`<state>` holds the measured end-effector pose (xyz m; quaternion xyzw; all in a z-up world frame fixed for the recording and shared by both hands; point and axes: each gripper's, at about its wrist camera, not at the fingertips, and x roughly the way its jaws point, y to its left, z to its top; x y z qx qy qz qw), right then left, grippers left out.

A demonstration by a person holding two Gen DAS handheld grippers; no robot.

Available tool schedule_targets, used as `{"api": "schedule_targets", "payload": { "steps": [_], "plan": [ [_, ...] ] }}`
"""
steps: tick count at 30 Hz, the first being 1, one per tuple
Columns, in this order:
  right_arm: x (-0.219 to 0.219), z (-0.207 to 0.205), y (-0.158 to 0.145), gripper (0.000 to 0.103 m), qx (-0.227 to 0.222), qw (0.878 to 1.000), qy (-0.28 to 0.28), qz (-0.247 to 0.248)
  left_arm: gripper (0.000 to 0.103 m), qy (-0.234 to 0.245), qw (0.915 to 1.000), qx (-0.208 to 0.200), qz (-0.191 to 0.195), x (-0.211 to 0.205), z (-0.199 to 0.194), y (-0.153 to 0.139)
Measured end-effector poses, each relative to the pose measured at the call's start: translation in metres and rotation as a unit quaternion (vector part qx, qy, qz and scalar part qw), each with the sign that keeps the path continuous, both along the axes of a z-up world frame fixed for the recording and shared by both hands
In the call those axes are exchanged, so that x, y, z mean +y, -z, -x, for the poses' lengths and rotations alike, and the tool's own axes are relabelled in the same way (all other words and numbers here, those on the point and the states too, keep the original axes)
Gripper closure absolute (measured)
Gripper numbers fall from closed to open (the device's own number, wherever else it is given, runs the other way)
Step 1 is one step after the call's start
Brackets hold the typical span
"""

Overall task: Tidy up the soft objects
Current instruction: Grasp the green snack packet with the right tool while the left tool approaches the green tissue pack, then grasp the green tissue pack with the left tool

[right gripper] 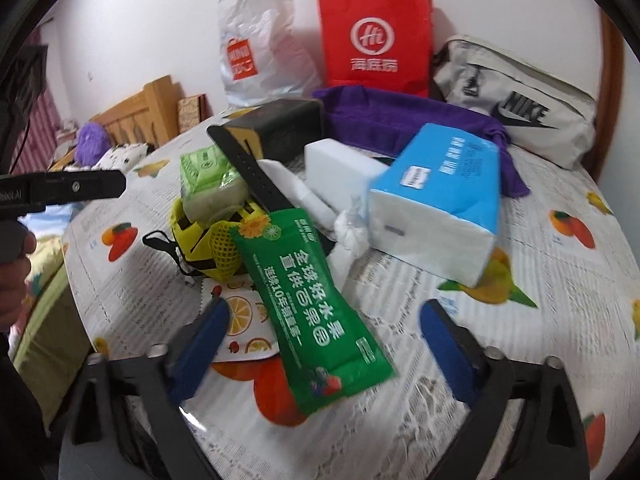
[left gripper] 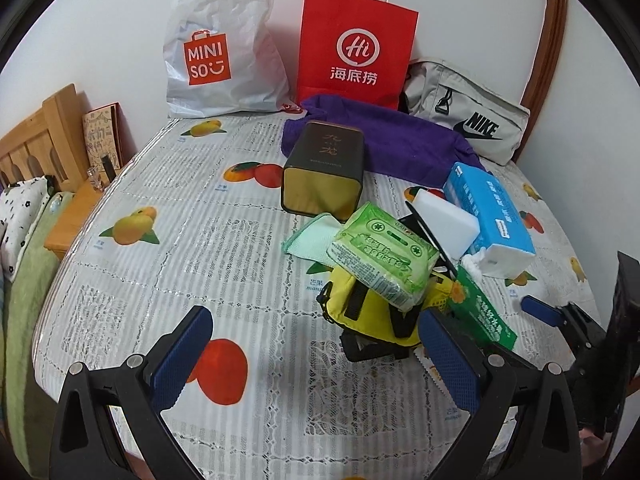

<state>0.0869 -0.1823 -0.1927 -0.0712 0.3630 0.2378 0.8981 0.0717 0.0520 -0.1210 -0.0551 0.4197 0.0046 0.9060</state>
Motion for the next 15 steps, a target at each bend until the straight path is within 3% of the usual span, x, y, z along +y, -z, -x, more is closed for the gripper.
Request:
{"api": "schedule_targets", "payload": {
  "steps": [4, 5, 6, 7, 11, 15],
  "plan": [
    [0.009, -0.013, 0.012, 0.021, 0.011, 1.0, -0.013, 0.014, 0.0, 0.0, 0.9999, 0.009, 0.006, 0.004, -0.007, 0.006],
    [0.01, -0.016, 0.014, 0.034, 0.015, 1.0, -0.017, 0.015, 0.0, 0.0, 0.9999, 0.011, 0.009, 0.005, -0.008, 0.008],
    [0.011, -0.018, 0.015, 0.054, 0.023, 0.999, -0.027, 0.011, 0.0, 0.0, 0.9999, 0.013, 0.01, 0.006, -0.009, 0.009],
    [0.01, -0.019, 0.014, 0.06, 0.024, 0.999, -0.027, 0.01, 0.0, -0.001, 0.9998, 0.016, 0.009, 0.006, -0.01, 0.011],
    [-0.004, -0.017, 0.004, 0.061, 0.03, 0.999, -0.014, -0.026, 0.0, -0.001, 0.9996, 0.023, 0.015, 0.009, -0.014, 0.017],
    [-0.016, -0.016, -0.003, 0.061, 0.034, 0.999, 0.016, -0.027, 0.0, 0.005, 0.9995, 0.024, 0.021, 0.01, -0.018, 0.02]
  ]
}}
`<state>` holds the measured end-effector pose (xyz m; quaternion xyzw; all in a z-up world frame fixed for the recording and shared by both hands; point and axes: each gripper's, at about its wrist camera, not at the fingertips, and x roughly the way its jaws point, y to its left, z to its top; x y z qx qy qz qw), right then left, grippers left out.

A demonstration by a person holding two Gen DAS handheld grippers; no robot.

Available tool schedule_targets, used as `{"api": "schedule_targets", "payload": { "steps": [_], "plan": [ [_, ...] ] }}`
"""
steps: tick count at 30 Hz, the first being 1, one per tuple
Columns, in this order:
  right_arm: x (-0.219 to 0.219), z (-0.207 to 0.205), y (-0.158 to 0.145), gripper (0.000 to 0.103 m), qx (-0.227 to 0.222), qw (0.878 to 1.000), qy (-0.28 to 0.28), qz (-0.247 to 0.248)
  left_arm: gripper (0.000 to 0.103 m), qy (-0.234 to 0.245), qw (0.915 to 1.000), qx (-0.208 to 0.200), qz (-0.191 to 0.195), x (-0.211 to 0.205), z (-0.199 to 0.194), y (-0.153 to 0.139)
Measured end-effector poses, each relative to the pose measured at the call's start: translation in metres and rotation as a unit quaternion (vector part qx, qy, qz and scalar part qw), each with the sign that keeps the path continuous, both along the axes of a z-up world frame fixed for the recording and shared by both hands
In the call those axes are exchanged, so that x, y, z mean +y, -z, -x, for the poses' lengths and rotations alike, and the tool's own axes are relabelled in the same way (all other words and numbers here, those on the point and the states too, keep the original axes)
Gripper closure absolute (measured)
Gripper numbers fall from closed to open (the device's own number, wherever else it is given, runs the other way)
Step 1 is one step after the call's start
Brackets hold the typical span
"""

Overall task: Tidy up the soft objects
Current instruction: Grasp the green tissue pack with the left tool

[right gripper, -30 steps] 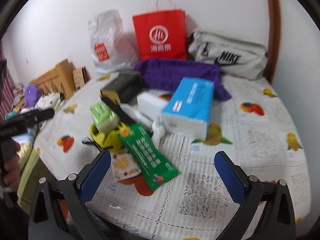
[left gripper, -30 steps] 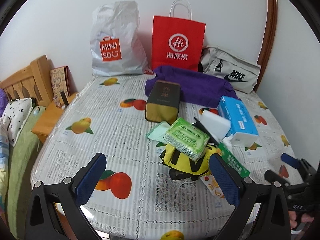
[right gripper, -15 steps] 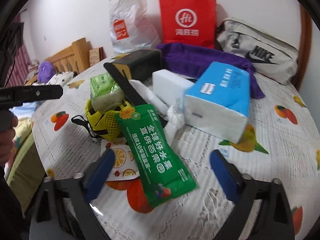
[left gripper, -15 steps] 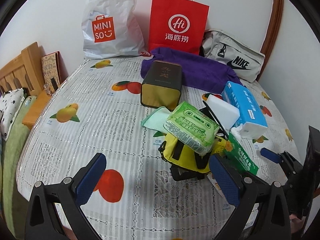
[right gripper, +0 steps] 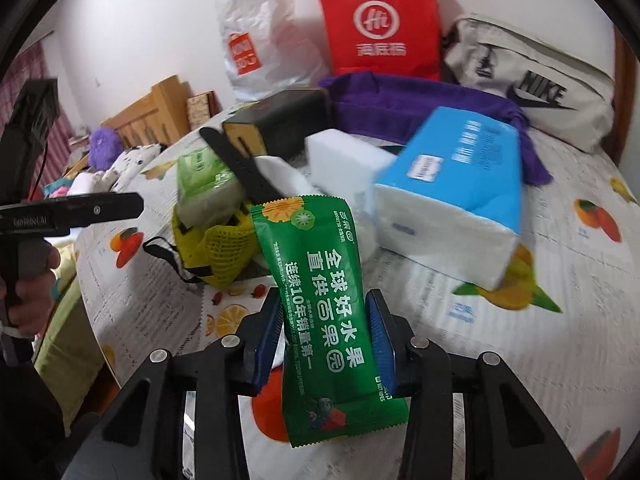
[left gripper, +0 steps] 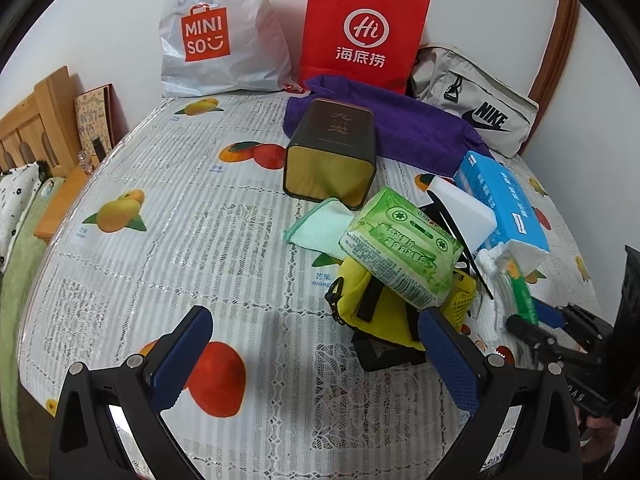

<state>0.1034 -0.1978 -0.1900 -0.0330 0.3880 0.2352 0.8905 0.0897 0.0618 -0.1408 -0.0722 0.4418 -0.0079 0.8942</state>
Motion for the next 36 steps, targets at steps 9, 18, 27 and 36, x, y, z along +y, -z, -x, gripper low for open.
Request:
{"api": "schedule_targets", "payload": {
  "steps": [9, 18, 27, 36],
  "plan": [
    [-0.029, 0.001, -0.005, 0.061, 0.008, 0.998, 0.064, -0.009, 0.0, 0.039, 0.9988, -0.018, 0.022, -0.012, -0.013, -0.002],
    [-0.039, 0.003, 0.005, 0.061, 0.025, 0.997, 0.072, -0.005, 0.0, 0.105, 0.9935, -0.043, -0.012, -0.045, -0.036, 0.001],
    [-0.039, 0.006, 0.011, 0.061, 0.034, 0.997, 0.071, 0.0, 0.012, 0.108, 0.9934, -0.022, 0.029, -0.041, -0.055, 0.019],
    [-0.034, 0.001, 0.012, 0.061, 0.033, 0.997, 0.074, 0.012, 0.026, 0.099, 0.9942, -0.04, -0.016, -0.026, -0.041, 0.012]
  ]
}}
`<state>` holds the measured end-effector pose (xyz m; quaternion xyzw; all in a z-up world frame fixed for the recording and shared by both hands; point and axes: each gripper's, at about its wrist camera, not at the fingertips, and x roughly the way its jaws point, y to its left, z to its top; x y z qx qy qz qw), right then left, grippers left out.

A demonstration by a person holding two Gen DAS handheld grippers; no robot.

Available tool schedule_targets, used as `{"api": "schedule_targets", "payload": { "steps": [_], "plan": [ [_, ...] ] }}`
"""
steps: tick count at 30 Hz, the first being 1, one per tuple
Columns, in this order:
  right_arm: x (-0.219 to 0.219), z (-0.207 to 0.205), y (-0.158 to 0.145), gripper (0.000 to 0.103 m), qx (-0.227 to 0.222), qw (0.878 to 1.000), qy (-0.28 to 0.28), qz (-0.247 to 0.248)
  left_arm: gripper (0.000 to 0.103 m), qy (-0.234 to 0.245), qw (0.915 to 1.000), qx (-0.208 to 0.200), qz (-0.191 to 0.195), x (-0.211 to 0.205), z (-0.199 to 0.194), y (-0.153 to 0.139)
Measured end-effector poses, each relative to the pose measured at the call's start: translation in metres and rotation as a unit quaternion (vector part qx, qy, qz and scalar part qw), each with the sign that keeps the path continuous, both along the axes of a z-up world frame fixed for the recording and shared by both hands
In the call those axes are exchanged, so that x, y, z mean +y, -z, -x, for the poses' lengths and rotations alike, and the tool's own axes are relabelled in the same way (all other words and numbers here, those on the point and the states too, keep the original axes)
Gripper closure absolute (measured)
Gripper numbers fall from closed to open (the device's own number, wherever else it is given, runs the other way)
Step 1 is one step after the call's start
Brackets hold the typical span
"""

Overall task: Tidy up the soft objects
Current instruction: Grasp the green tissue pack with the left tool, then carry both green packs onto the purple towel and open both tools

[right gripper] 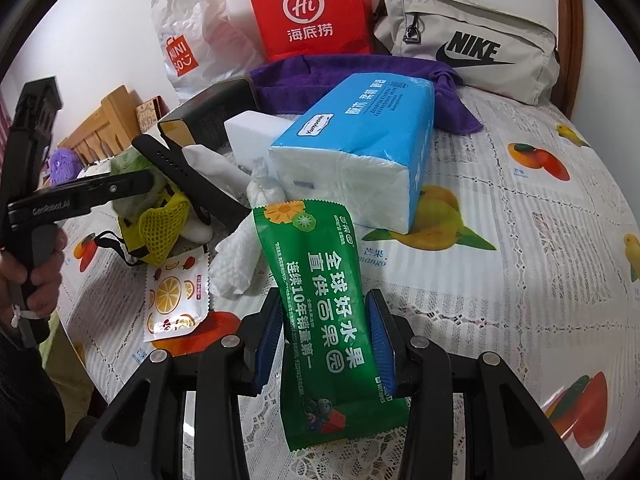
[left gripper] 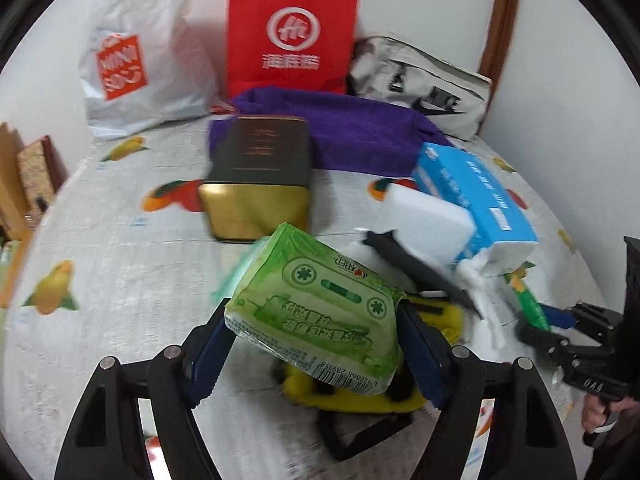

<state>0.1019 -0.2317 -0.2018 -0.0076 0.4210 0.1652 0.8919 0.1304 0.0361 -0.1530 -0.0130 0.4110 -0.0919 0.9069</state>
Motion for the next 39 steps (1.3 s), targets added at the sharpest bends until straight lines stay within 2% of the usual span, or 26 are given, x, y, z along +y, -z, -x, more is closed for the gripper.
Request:
{"api": "schedule_targets", "payload": {
  "steps": [4, 11, 13, 15, 22, 31, 35, 39],
  "plan": [
    [0.002, -0.001, 0.0, 0.061, -0.001, 1.0, 0.004, 0.013, 0.026, -0.04, 0.999, 0.02, -0.006, 0.025, 0.001, 0.007],
    [0.004, -0.003, 0.0, 0.061, 0.006, 1.0, 0.013, 0.019, 0.026, -0.056, 0.9967, 0.04, 0.042, 0.043, -0.003, 0.02],
    [0.005, -0.003, -0.002, 0.061, 0.006, 1.0, 0.013, 0.025, 0.033, -0.055, 0.996, 0.038, 0.059, 0.046, -0.002, 0.02],
    [0.006, -0.001, -0.004, 0.061, 0.006, 0.999, 0.014, 0.028, 0.036, -0.054, 0.995, 0.041, 0.073, 0.05, -0.002, 0.018],
    [0.007, 0.0, -0.009, 0.061, 0.009, 0.999, 0.015, 0.031, 0.044, -0.047, 0.9949, 0.046, 0.076, 0.055, -0.009, 0.013],
    [0.006, 0.001, -0.02, 0.061, 0.01, 1.0, 0.012, 0.027, 0.045, -0.055, 0.9947, 0.045, 0.075, 0.062, -0.013, 0.0],
    [0.003, 0.003, -0.029, 0.061, 0.009, 1.0, 0.004, 0.01, 0.045, -0.061, 0.9943, 0.042, 0.076, 0.066, -0.017, -0.007],
    [0.004, 0.005, -0.049, 0.061, -0.016, 1.0, -0.014, 0.006, 0.045, -0.062, 0.9948, 0.038, 0.072, 0.064, -0.025, -0.016]
  ]
}}
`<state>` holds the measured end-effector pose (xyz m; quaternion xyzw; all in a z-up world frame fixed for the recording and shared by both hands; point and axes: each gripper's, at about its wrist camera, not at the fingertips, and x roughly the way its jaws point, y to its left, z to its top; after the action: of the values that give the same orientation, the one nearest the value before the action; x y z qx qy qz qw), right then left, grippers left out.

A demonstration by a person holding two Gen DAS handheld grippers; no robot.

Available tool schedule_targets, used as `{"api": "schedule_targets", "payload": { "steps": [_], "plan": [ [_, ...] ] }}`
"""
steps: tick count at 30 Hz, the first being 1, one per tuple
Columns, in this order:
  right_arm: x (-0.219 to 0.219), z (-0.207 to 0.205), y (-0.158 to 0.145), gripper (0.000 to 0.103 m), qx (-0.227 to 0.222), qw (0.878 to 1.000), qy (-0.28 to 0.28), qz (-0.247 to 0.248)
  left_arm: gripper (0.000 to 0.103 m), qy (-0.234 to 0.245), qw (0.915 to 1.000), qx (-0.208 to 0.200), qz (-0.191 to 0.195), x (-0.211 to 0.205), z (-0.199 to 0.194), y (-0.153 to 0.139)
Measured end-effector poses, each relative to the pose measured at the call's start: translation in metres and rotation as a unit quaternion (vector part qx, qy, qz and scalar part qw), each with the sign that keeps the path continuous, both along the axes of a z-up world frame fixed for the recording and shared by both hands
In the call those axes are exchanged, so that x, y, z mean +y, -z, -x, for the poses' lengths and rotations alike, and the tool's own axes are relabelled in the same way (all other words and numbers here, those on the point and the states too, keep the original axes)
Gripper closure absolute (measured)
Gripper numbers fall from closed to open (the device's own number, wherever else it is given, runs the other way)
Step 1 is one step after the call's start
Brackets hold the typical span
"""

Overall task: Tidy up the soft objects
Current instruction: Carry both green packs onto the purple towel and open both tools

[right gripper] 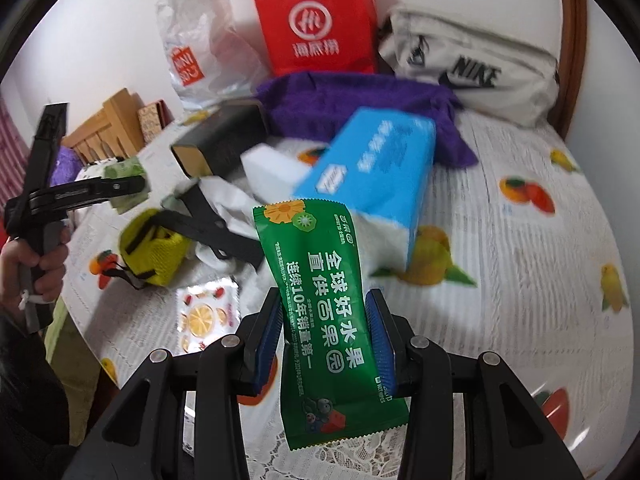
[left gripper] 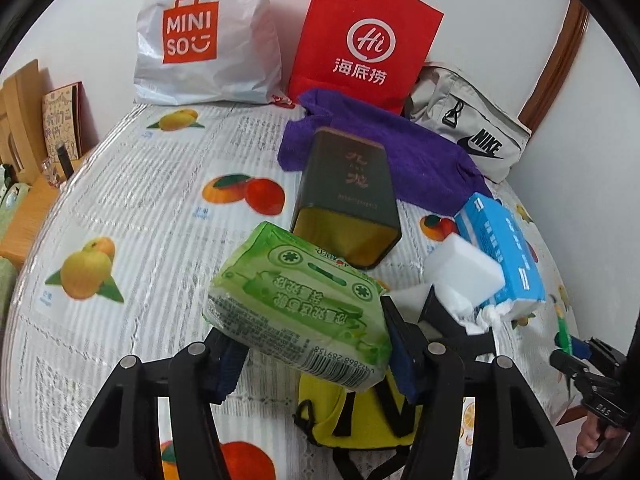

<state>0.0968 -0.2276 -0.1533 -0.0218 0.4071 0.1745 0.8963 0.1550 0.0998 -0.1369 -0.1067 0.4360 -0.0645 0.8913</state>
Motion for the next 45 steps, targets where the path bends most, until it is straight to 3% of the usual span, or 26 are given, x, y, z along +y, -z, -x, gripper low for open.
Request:
{"api": "schedule_targets", "payload": {
  "steps": [11, 27, 37, 45],
  "plan": [
    [-0.006, -0.056, -0.038, 0.061, -0.027, 0.999, 0.024, 0.007, 0.045, -0.001, 0.9996, -0.009, -0.026, -0.008, -0.034, -0.034],
    [-0.008, -0.198, -0.065, 0.061, -0.028, 0.998, 0.06, -0.003, 0.045, 0.005, 0.9986, 0.0, -0.052, -0.014, -0.13, -0.058],
    [-0.008, -0.279, -0.041, 0.061, 0.003, 0.997, 0.078, 0.003, 0.045, 0.042, 0.9981, 0.02, -0.04, -0.031, -0.2, -0.045],
    [-0.008, -0.309, -0.015, 0.061, 0.038, 0.996, 0.08, 0.018, 0.045, 0.083, 0.9953, 0.036, -0.036, -0.061, -0.257, -0.033]
  ]
}}
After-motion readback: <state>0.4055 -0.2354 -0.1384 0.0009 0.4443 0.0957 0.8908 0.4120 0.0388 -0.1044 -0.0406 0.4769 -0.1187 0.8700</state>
